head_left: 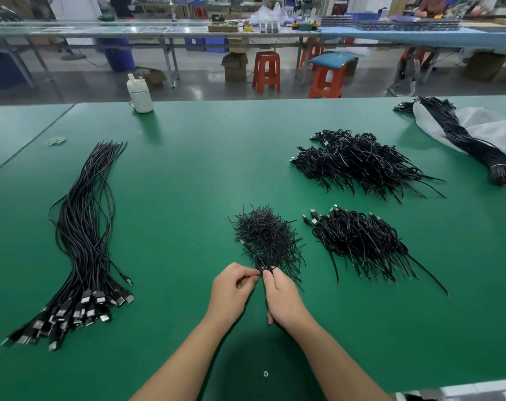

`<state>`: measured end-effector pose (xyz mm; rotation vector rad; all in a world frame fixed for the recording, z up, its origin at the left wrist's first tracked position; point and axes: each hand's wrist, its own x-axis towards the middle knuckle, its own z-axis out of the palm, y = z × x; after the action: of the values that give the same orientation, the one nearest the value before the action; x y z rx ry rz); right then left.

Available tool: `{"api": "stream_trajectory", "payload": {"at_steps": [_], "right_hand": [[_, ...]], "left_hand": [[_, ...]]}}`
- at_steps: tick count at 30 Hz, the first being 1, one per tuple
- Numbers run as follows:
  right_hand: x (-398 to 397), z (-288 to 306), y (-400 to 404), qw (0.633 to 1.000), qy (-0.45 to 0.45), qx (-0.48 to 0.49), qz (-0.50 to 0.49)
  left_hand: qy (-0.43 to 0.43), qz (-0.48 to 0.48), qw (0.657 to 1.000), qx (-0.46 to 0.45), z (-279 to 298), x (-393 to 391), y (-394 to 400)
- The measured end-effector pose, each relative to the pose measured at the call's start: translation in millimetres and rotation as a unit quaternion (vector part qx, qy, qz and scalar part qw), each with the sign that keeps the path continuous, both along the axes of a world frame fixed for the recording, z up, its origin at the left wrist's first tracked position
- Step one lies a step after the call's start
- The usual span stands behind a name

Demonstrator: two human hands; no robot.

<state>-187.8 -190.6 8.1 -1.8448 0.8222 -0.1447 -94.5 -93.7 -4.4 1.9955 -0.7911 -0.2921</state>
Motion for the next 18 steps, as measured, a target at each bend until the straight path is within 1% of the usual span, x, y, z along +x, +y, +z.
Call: {"api": "stream_trajectory", "payload": {"at_steps": [4, 6, 7, 10, 12, 13, 15, 17, 18], "right_hand": [[-1.3, 0.1, -1.6, 1.0, -0.003, 0.001, 0.003], [-1.4, 1.8, -2.9, 1.0, -0.005, 0.015, 0.006], [-1.0, 2.4, -4.0, 1.0, -0.005, 0.022, 0.007], [-0.7, 2.4, -9.1, 0.998, -0.005, 0.066, 0.008], [-1.1, 1.5, -11.3, 0.994, -0.016, 0.111, 0.01], [-1.2, 1.0, -11.9, 0.991, -0.025, 0.131, 0.013], [-0.3, 0.5, -13.2, 0.986, -0.036, 0.158, 0.02], [0.7, -0.3, -14.7, 0.986, -0.032, 0.162, 0.025], [0.6, -0.6, -15.1, 0.986, -0.031, 0.159, 0.029]], "left_hand": [[-0.012, 0.001, 1.0, -0.004, -0.3, -1.7, -0.5], [-0.029, 0.016, 0.999, -0.009, -2.3, -5.5, 0.0], [-0.054, 0.03, 0.998, -0.013, -3.3, -8.8, 1.2], [-0.18, 0.046, 0.983, -0.009, -6.6, -15.7, 5.4], [-0.259, 0.01, 0.966, 0.011, -4.4, -12.4, 7.9], [-0.305, -0.013, 0.952, 0.017, -0.1, -8.7, 8.1], [-0.409, -0.073, 0.909, -0.006, 10.2, -0.8, 4.3], [-0.447, -0.146, 0.882, -0.017, 25.0, 4.0, 0.1], [-0.455, -0.174, 0.873, 0.0, 31.2, 6.8, -1.2]]}}
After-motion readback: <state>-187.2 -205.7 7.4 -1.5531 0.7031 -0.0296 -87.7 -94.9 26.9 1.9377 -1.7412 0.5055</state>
